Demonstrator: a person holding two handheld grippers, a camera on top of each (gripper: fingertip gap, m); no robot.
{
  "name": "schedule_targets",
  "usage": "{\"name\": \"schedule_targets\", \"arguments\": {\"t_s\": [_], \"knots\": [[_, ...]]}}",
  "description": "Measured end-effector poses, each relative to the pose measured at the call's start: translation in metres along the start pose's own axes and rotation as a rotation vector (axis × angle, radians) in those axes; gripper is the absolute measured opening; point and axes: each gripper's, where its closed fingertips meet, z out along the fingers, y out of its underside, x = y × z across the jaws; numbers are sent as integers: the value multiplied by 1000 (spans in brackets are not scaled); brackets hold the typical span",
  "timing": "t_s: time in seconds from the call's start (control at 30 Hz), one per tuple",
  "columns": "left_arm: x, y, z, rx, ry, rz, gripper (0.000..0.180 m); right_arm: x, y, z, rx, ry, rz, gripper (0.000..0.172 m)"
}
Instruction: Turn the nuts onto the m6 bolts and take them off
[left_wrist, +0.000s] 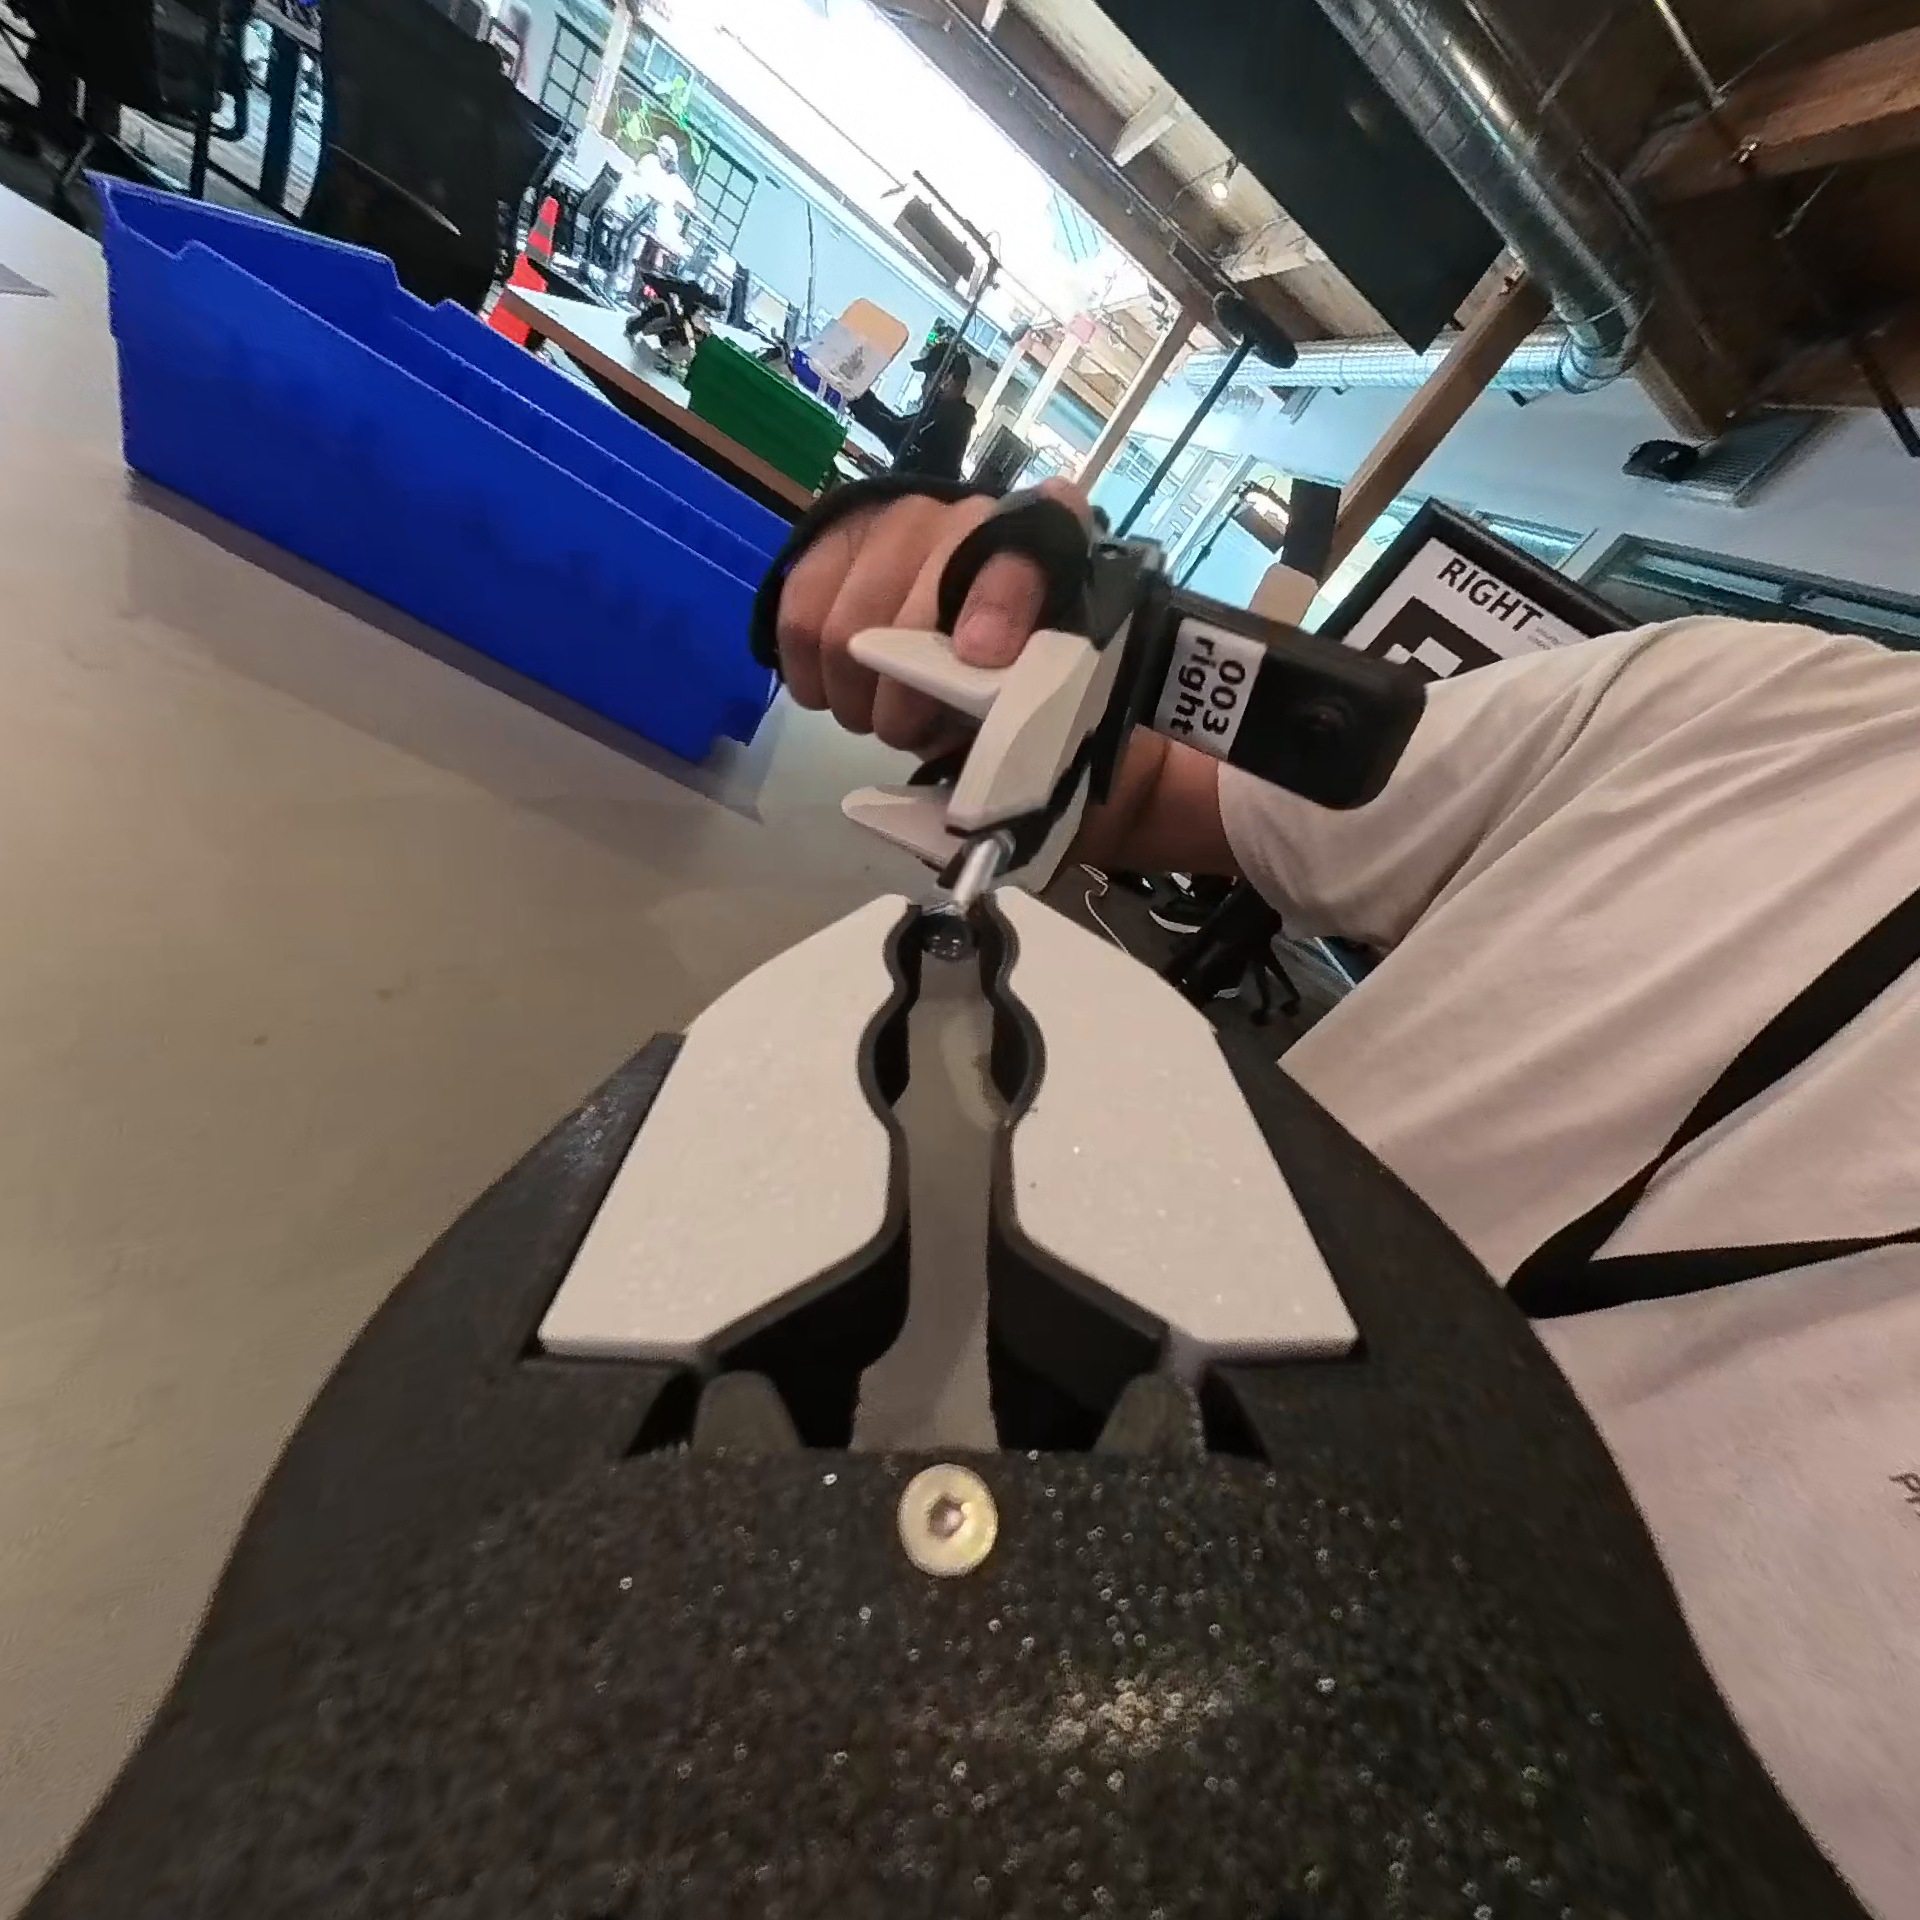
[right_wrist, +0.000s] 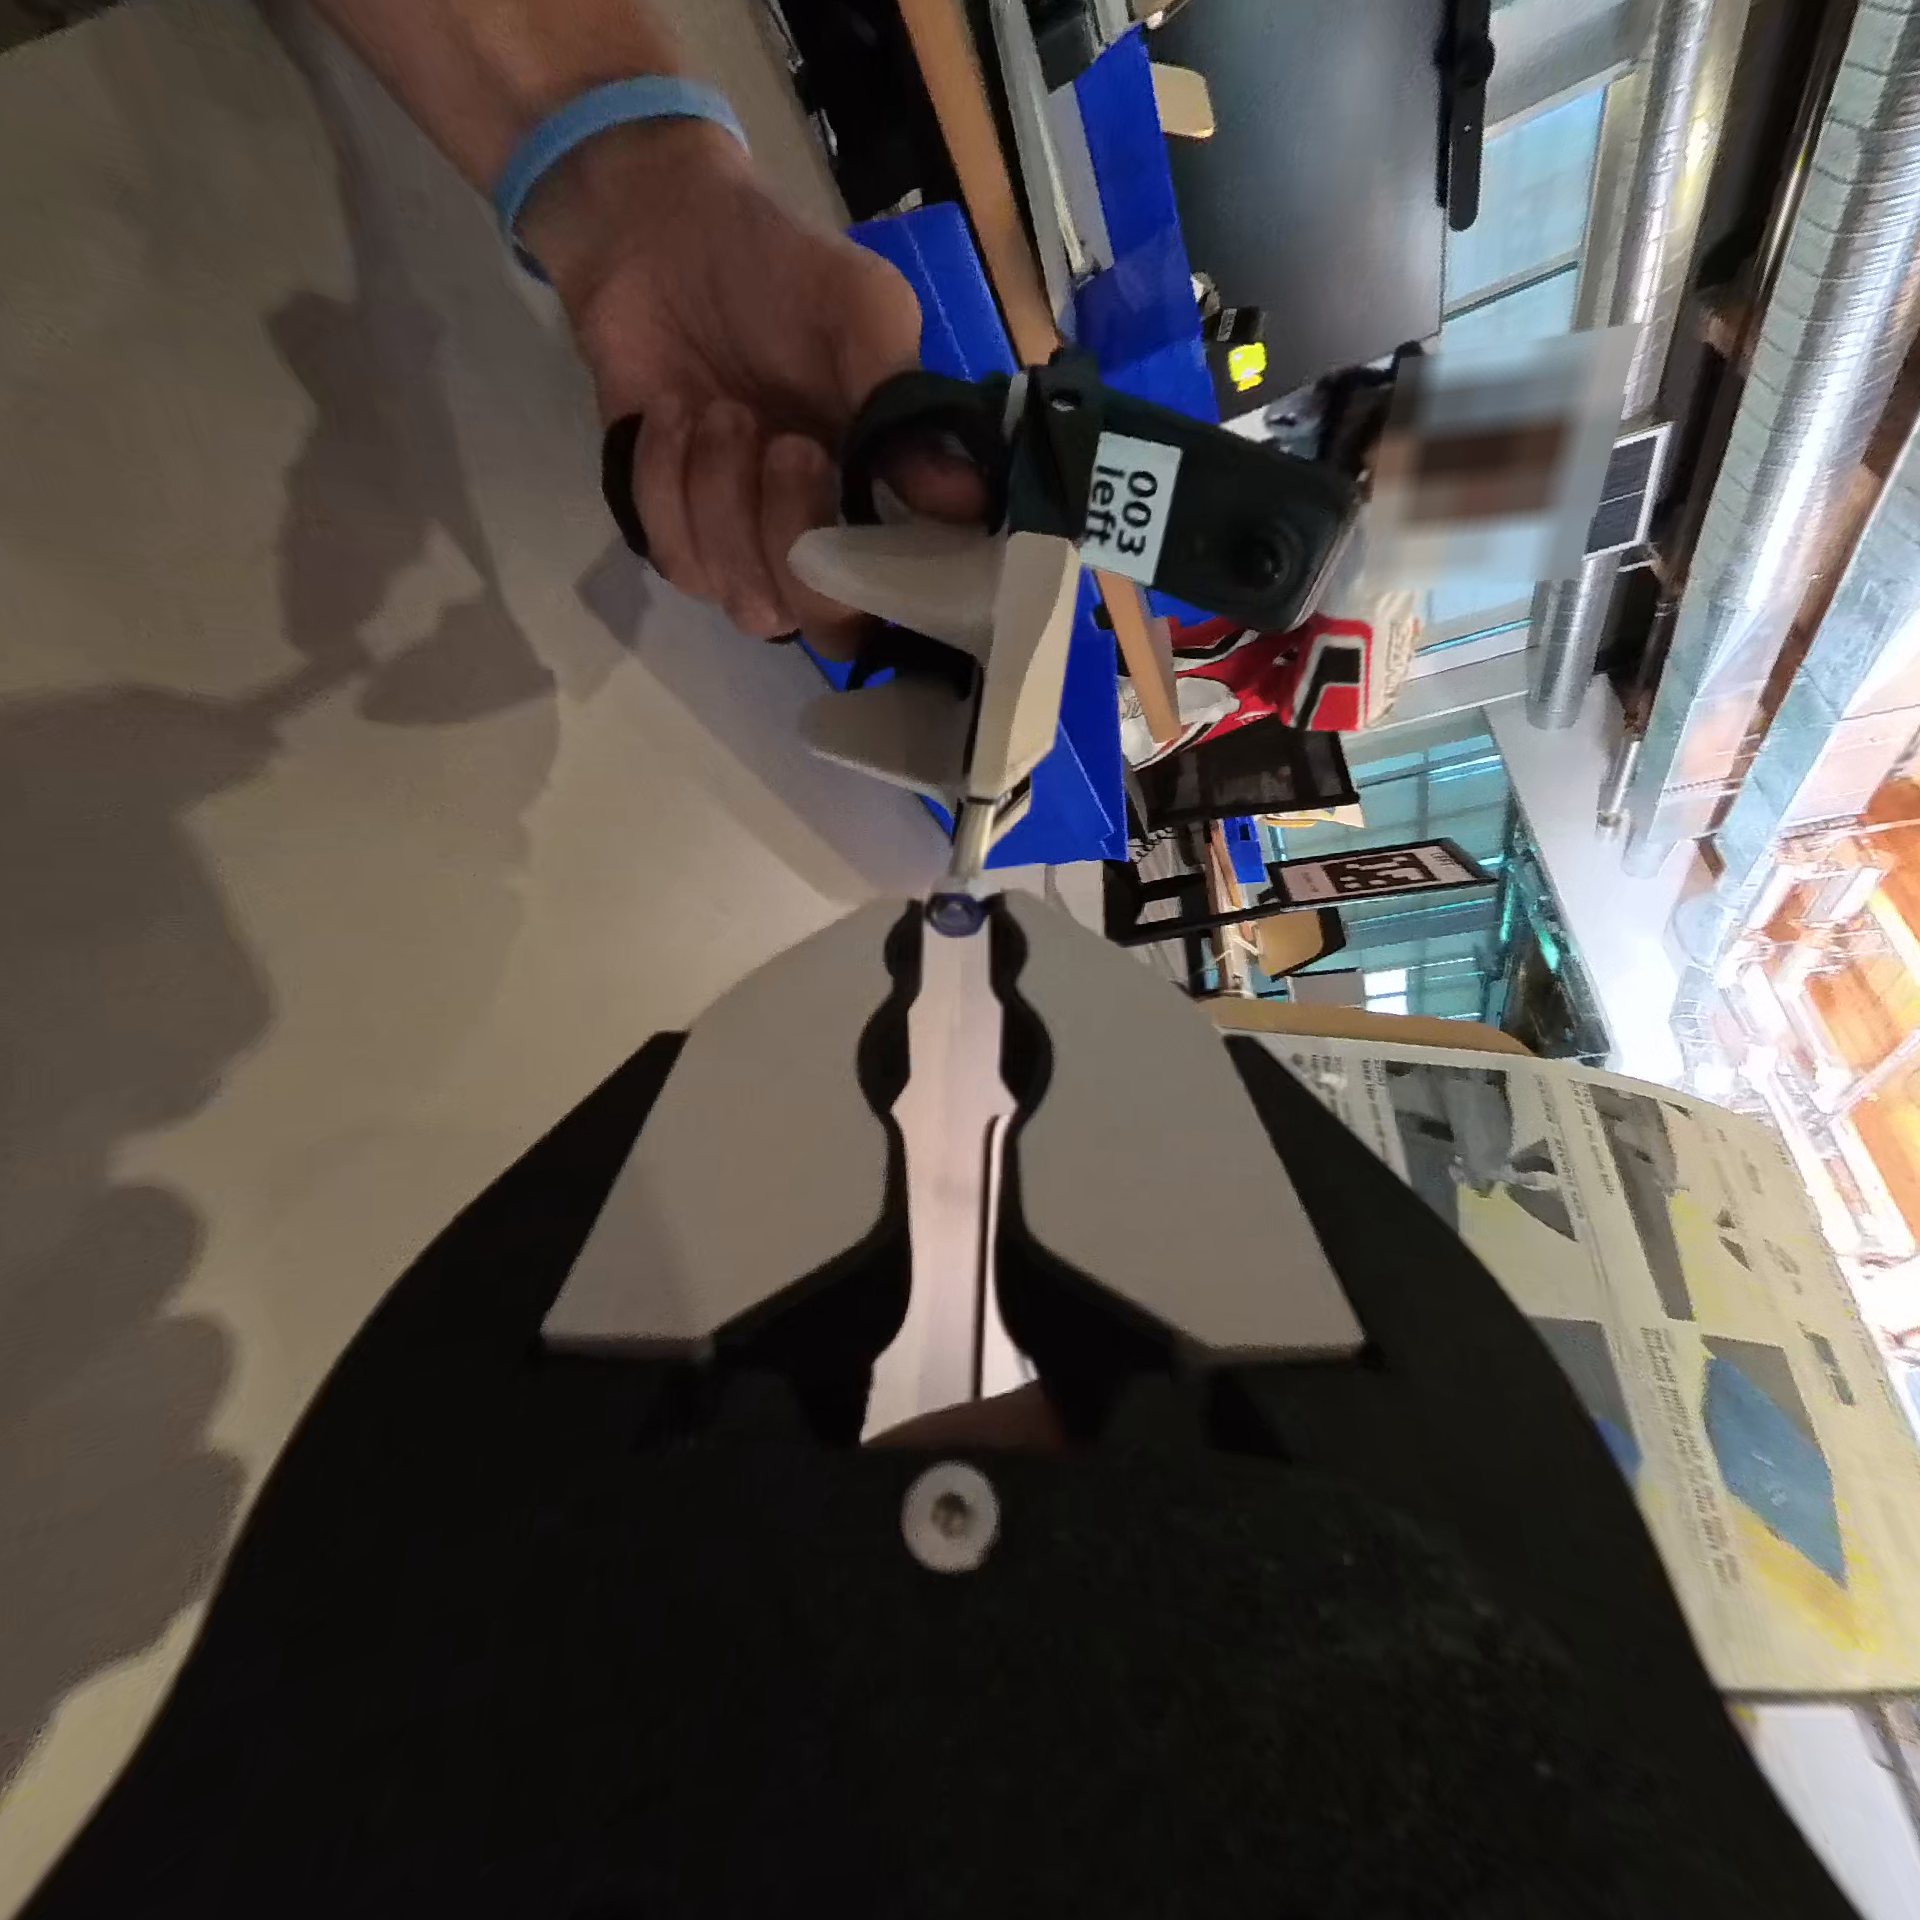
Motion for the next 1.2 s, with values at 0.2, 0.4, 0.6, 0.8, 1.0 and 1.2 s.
{"name": "schedule_targets", "arguments": {"t_s": [0.2,0.4,0.6,0.8,1.0,1.2], "knots": [[-2,-2,-1,-21,-97,108,10,4,2,2,65,-140,502,11],[-14,-5,-6,-60,-313,315,10,4,7,10,271,-375,1530,10],[-17,-2,-8,-100,-372,381,10,-2,4,11,394,-597,2203,11],[-10,-9,-16,-35,-263,259,10,-21,22,10,129,-326,1492,59],[-9,0,-12,-38,-105,50,10,-7,11,-3,-41,32,217,43],[-7,6,-6,-39,-27,-11,10,-5,-2,4,-26,64,24,25]]}}
